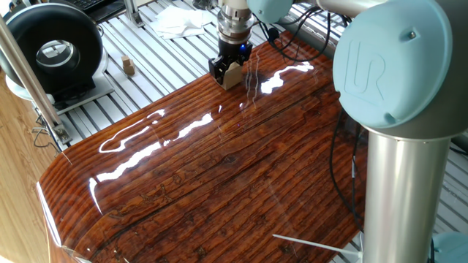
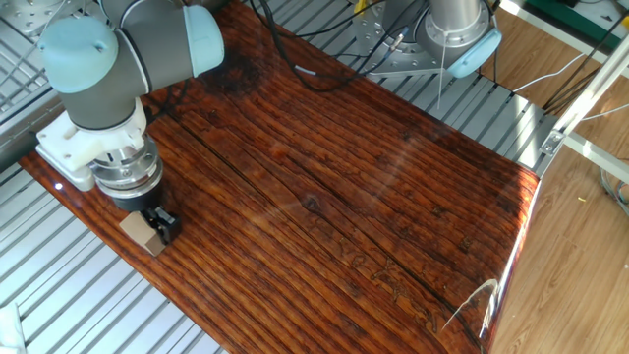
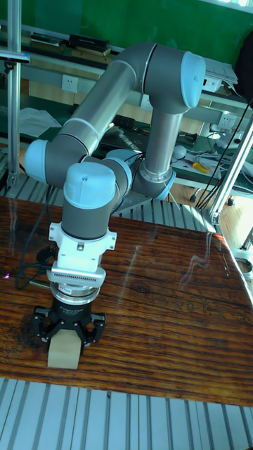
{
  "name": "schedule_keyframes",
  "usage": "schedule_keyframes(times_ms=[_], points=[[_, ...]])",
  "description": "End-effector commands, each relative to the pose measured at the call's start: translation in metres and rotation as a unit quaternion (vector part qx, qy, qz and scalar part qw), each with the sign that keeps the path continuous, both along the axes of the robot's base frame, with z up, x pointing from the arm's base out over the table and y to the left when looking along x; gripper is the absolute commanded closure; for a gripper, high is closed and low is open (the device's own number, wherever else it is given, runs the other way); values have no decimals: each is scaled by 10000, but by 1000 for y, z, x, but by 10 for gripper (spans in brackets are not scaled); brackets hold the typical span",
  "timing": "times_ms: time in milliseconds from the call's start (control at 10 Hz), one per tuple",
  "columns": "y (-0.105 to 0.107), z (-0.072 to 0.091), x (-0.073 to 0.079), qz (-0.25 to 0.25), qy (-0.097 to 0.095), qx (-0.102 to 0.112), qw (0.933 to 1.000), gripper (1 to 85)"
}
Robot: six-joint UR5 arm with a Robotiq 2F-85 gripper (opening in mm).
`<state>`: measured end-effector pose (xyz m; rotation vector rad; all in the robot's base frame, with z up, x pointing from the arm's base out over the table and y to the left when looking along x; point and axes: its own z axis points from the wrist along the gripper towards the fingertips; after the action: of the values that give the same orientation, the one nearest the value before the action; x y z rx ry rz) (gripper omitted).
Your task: Hold a small block with the gripper and sweep it from left to right on the table
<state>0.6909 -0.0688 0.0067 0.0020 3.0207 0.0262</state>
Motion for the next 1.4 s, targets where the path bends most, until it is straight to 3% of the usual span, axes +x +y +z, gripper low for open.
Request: schedule_keyframes(times_ms=[0, 400, 600, 1000, 1300], points=[[3, -1, 2, -66, -45, 65, 9999, 847], [7, 7, 0, -104, -29, 70, 9999, 847], [7, 3, 1, -97, -30, 69, 9999, 847], [-7, 1, 3, -57, -47, -243, 9997, 847], [-9, 6, -1, -82, 21, -317, 9995, 847]])
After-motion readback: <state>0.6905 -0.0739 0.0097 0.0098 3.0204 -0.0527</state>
